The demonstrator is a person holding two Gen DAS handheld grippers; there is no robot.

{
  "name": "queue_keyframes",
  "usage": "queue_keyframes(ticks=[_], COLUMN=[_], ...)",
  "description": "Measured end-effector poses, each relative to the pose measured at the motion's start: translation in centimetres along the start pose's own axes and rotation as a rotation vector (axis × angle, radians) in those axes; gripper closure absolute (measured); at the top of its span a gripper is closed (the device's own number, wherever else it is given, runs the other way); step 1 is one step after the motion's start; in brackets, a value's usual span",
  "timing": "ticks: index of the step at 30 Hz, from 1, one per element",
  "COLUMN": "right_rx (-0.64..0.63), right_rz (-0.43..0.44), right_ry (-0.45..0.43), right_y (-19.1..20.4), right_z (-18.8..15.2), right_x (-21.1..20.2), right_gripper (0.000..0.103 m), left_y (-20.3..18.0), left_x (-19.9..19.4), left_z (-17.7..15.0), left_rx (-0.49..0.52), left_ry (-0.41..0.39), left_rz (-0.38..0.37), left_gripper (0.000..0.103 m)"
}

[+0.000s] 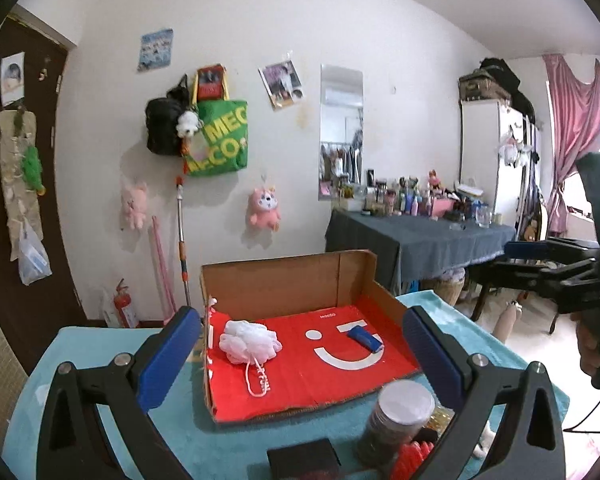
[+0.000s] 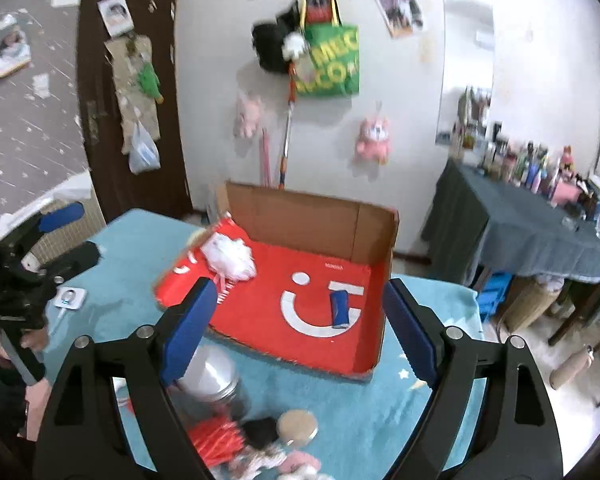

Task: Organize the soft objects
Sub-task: 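Withdraw both tools from the box back toward the table items, then grasp the white sock with the left gripper while the right grasps the orange net ball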

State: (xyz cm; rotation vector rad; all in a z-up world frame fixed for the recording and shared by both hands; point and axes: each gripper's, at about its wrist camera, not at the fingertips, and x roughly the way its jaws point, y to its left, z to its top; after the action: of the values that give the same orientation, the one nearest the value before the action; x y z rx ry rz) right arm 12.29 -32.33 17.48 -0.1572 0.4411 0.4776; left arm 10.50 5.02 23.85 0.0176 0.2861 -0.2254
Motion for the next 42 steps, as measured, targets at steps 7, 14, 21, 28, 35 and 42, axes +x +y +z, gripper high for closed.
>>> queue_keyframes(ticks=[7, 14, 21, 28, 35, 42], right_rx=[0.016, 0.052, 0.105, 0.132, 0.157, 0.163], right_rz=[-0.035, -0.110, -0.195, -0.251, -0.213, -0.172], right_ry=[-0.117, -0.170, -0.158, -0.106, -0.038, -0.010], right_y=[2.5, 4.4, 5.4, 4.9, 4.9, 5.4], right_z=[-4.3, -10.2, -16.8, -21.6, -23.1, -23.6], right_x=[-6.4, -9.2, -7.8, -4.7, -1.6, 0.3], right_gripper=[0.009, 0.009, 0.008, 0.008, 0.008, 0.008], left_y=[-1.2, -2.3, -3.0, -4.0, -4.1, -2.4], left_x=[-4.5, -6.7, -6.5, -4.5, -2.5, -1.8], left_z=[-2.9, -7.1, -11.8, -16.2, -18.5, -19.2], left_rx=[-0.021, -0.078, -0.100, -0.066, -0.077, -0.093], left_ry=[-0.042, -0.037, -0.016, 0.059, 0.152, 0.194], left_rz=[-0.013, -0.018, 0.042, 0.075, 0.073, 0.107], left_gripper=[0.000, 0.000, 0.000, 0.000, 0.000, 0.000])
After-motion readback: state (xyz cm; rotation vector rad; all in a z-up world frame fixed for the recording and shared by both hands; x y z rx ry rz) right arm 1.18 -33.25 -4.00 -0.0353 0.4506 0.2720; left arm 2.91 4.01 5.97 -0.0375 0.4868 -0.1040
